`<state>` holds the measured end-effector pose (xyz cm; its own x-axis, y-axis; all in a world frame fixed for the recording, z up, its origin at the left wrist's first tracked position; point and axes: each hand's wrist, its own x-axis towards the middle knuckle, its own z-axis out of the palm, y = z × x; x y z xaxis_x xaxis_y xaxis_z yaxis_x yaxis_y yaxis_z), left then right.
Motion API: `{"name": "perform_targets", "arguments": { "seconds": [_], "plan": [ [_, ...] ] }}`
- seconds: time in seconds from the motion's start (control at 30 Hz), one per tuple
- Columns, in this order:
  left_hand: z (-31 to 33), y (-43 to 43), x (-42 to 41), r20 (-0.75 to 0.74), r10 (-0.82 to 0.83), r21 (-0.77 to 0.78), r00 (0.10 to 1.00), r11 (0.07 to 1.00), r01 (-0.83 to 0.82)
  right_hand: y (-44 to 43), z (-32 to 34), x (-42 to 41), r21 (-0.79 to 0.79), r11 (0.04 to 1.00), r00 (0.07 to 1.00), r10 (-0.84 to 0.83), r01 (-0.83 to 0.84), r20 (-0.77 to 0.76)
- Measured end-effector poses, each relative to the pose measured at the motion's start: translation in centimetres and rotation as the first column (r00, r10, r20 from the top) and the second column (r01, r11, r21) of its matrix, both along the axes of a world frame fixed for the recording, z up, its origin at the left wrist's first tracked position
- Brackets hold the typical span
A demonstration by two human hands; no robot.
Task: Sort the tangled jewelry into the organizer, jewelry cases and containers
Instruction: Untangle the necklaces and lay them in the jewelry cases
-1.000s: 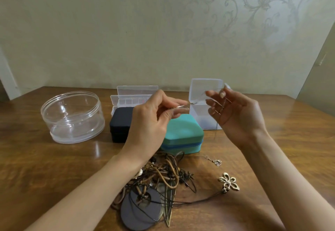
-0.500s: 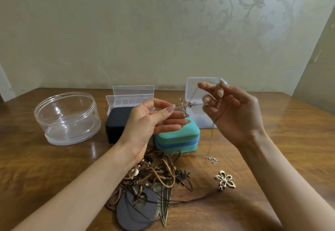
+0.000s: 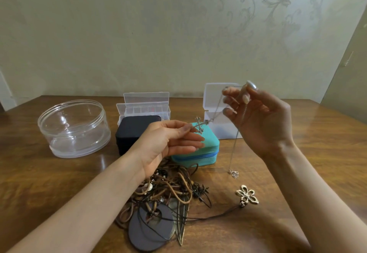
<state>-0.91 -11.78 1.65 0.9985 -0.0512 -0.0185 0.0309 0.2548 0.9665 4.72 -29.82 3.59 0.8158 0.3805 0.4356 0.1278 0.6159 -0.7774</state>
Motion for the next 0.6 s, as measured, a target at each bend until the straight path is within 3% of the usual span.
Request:
{"name": "perform_targets", "arguments": {
  "seconds": [0.07, 0.17, 0.23, 0.3, 0.37, 0.43, 0.5, 0.6],
  "plan": [
    [-0.1, 0.1, 0.2, 0.016, 0.032, 0.108, 0.999, 0.994, -0.033, -0.3, -0.1, 0.5, 0.059, 0.997, 0.999, -0.049, 0.05, -0.016],
    [-0.4, 0.4, 0.3, 0.104, -0.028, 0.421, 0.994, 0.907, -0.019, -0.8, -0.2, 1.2, 0.095, 0.991, 0.995, -0.095, 0.097, -0.024],
    [-0.5, 0.2, 0.2, 0.193, -0.13, 0.662, 0.973, 0.749, -0.032, -0.8, -0.2, 1.2, 0.063, 0.99, 0.992, -0.127, 0.126, 0.001],
    [-0.9, -0.1, 0.3, 0.331, -0.188, 0.84, 0.925, 0.505, -0.198, -0.6, 0.0, 0.8, 0.001, 0.99, 0.989, -0.138, 0.138, 0.047],
    [-1.1, 0.0, 0.5, 0.552, -0.18, 0.818, 0.814, 0.306, -0.488, -0.4, 0.2, 0.4, -0.039, 0.992, 0.991, -0.118, 0.121, 0.064],
    [-1.1, 0.4, 1.3, 0.656, -0.144, 0.742, 0.741, 0.302, -0.598, -0.3, 0.3, 0.1, -0.058, 0.995, 0.996, -0.077, 0.079, 0.034],
    [-1.1, 1.0, 2.4, 0.532, -0.137, 0.828, 0.836, 0.29, -0.48, -0.1, 0.3, 0.0, -0.094, 0.994, 0.998, -0.057, 0.057, 0.006],
    [-1.1, 1.0, 3.7, 0.207, -0.218, 0.978, 0.954, 0.07, -0.197, 0.2, 0.0, 0.1, -0.257, 0.956, 0.99, -0.141, 0.142, 0.021]
  ]
}}
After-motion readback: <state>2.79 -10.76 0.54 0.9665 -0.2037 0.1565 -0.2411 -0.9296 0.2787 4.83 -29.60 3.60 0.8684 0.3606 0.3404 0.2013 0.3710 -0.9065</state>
